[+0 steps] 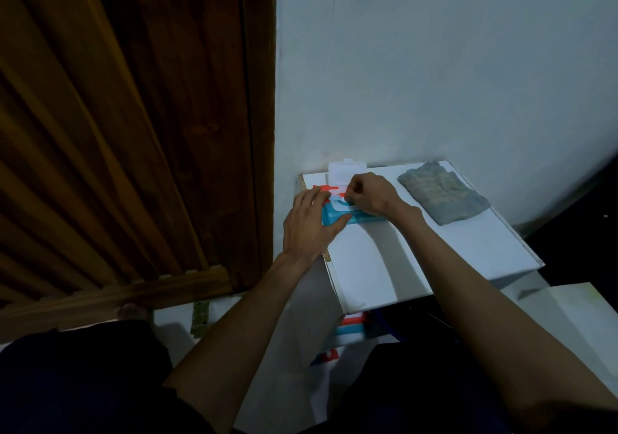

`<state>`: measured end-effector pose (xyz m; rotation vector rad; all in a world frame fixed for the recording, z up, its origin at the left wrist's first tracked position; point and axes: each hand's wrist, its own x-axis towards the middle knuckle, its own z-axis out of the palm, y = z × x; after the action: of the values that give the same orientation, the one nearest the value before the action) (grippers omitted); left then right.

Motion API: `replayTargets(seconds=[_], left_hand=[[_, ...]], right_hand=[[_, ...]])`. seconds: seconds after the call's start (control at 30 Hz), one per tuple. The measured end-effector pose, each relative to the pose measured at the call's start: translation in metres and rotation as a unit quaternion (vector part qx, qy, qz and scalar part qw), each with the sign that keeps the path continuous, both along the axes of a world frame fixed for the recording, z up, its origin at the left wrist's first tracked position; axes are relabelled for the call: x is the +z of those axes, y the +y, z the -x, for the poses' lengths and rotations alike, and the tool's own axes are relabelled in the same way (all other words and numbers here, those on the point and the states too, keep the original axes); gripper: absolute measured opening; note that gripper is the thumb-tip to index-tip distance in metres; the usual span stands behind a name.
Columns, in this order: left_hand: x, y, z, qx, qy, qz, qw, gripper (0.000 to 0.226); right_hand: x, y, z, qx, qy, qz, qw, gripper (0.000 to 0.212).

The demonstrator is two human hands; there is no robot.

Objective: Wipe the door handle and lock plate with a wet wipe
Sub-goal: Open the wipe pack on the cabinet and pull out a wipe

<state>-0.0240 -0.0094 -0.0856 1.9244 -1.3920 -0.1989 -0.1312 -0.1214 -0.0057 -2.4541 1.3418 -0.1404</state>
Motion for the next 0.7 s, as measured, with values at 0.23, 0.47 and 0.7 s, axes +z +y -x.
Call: replayTargets(seconds=[0.23,0.47,0.7], left_hand=[[0.002,0.0,0.001,0.008,-0.006,0.009,1.0,0.067],[0.006,0.001,0.0,0.004,-0.016,0.011,1.0,0.066],[0.007,0.002,0.0,0.0,-0.018,0.02,1.0,0.064]], right_hand=[[0.008,-0.005,0.009,0.019,-0.04,0.017,0.999,0.015],[0.014,-0.004,0.014,0.003,-0.085,-0.023,0.996,0.015],[0.035,0.0,0.02,-0.099,-0.263,-0.164,0.946,0.008]])
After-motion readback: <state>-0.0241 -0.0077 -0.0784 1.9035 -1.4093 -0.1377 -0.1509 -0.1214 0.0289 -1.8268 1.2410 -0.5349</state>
